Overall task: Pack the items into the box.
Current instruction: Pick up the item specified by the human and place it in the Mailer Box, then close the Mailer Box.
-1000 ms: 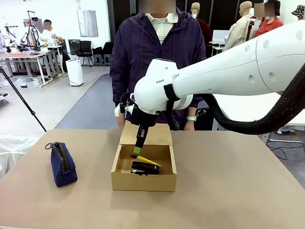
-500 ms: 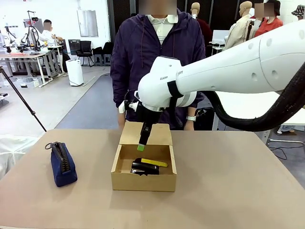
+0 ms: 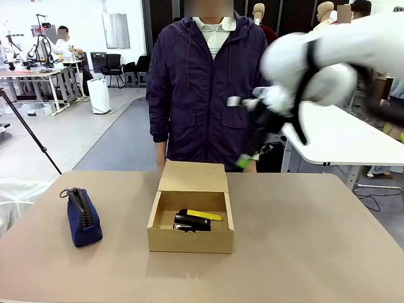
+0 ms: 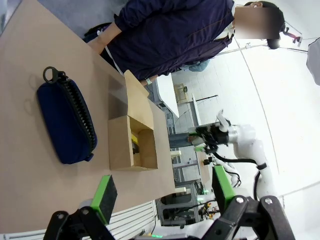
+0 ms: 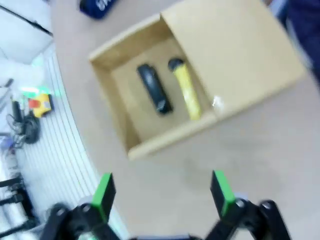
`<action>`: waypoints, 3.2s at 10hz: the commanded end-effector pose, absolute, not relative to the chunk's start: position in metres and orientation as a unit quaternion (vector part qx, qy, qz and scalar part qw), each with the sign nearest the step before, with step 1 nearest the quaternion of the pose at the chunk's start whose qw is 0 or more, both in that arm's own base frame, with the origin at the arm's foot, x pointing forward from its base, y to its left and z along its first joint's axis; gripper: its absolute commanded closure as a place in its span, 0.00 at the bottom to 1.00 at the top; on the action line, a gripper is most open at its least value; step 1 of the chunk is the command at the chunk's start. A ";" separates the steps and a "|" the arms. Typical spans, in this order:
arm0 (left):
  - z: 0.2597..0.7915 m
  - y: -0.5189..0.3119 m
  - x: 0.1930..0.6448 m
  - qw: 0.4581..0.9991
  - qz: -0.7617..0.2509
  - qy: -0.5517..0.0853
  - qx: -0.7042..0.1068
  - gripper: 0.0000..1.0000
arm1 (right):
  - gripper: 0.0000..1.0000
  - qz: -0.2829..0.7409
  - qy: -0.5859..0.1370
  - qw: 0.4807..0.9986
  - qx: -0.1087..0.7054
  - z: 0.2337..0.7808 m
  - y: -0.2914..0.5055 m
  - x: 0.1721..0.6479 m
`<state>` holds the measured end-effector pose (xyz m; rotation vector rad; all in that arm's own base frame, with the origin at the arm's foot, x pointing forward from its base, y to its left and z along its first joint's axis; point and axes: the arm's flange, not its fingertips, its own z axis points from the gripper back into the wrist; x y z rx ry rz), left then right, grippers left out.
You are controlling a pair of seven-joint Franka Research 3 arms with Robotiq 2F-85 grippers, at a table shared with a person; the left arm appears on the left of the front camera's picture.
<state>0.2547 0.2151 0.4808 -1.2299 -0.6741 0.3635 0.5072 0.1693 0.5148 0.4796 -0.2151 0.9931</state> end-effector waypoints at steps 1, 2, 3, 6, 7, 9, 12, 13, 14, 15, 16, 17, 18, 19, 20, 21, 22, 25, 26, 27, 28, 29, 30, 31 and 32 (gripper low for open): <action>0.481 0.213 0.255 0.741 0.160 -0.318 -0.569 0.00 | 0.00 0.367 -0.120 0.864 0.323 0.519 0.072 0.442; 0.481 0.213 0.255 0.741 0.160 -0.318 -0.569 0.00 | 0.00 0.305 -0.175 0.859 0.372 0.525 0.027 0.410; 0.481 0.213 0.255 0.741 0.160 -0.318 -0.569 0.00 | 0.00 0.245 -0.209 0.858 0.399 0.519 -0.012 0.378; 0.481 0.213 0.255 0.741 0.160 -0.318 -0.569 0.00 | 0.00 0.163 -0.248 0.832 0.468 0.484 -0.060 0.345; 0.481 0.213 0.255 0.741 0.160 -0.318 -0.569 0.00 | 0.00 0.196 -0.218 0.828 0.479 0.479 -0.047 0.363; 0.481 0.213 0.255 0.741 0.160 -0.318 -0.569 0.00 | 0.00 0.170 -0.228 0.838 0.466 0.491 -0.078 0.333; 0.481 0.213 0.255 0.741 0.160 -0.318 -0.569 0.00 | 0.00 0.170 -0.228 0.838 0.466 0.491 -0.078 0.333; 0.481 0.213 0.255 0.741 0.160 -0.318 -0.569 0.00 | 0.00 0.170 -0.228 0.838 0.466 0.491 -0.078 0.333; 0.481 0.213 0.255 0.741 0.160 -0.318 -0.569 0.00 | 0.00 0.170 -0.228 0.838 0.466 0.491 -0.078 0.333; 0.481 0.213 0.255 0.741 0.160 -0.318 -0.569 0.00 | 0.00 0.170 -0.228 0.838 0.466 0.491 -0.078 0.333; 0.481 0.213 0.255 0.741 0.160 -0.318 -0.569 0.00 | 0.00 0.170 -0.228 0.838 0.466 0.491 -0.078 0.333; 0.481 0.213 0.255 0.741 0.160 -0.318 -0.569 0.00 | 0.00 0.170 -0.228 0.838 0.466 0.491 -0.078 0.333; 0.481 0.213 0.255 0.741 0.160 -0.318 -0.569 0.00 | 0.00 0.170 -0.228 0.838 0.466 0.491 -0.078 0.333; 0.481 0.213 0.255 0.741 0.160 -0.318 -0.569 0.00 | 0.00 0.170 -0.228 0.838 0.466 0.491 -0.078 0.333; 0.481 0.213 0.255 0.741 0.160 -0.318 -0.569 0.00 | 0.00 0.170 -0.228 0.838 0.466 0.491 -0.078 0.333; 0.481 0.213 0.255 0.741 0.160 -0.318 -0.569 0.00 | 0.00 0.170 -0.228 0.838 0.466 0.491 -0.078 0.333; 0.481 0.213 0.255 0.741 0.160 -0.318 -0.569 0.00 | 0.00 0.170 -0.228 0.838 0.466 0.491 -0.078 0.333; 0.481 0.213 0.255 0.741 0.160 -0.318 -0.569 0.00 | 0.00 0.170 -0.228 0.838 0.466 0.491 -0.078 0.333; 0.481 0.213 0.255 0.741 0.160 -0.318 -0.569 0.00 | 0.00 0.170 -0.228 0.838 0.466 0.491 -0.078 0.333; 0.481 0.215 0.255 0.749 0.166 -0.309 -0.562 0.00 | 0.00 0.166 -0.229 0.837 0.468 0.489 -0.077 0.335; 0.486 0.195 0.293 0.775 0.127 -0.244 -0.569 0.00 | 0.00 0.178 -0.197 0.835 0.482 0.491 -0.073 0.358; 0.490 0.166 0.330 0.801 0.071 -0.169 -0.570 0.00 | 0.00 0.166 -0.180 0.840 0.484 0.491 -0.062 0.386; 0.487 0.126 0.373 0.832 0.037 -0.104 -0.544 0.00 | 0.00 0.139 -0.170 0.833 0.508 0.489 -0.038 0.419; 0.483 0.099 0.394 0.830 0.005 -0.060 -0.555 0.00 | 0.00 0.131 -0.154 0.835 0.512 0.483 -0.026 0.440; 0.478 0.073 0.411 0.838 0.010 -0.058 -0.543 0.00 | 0.00 0.120 -0.151 0.833 0.519 0.478 -0.005 0.460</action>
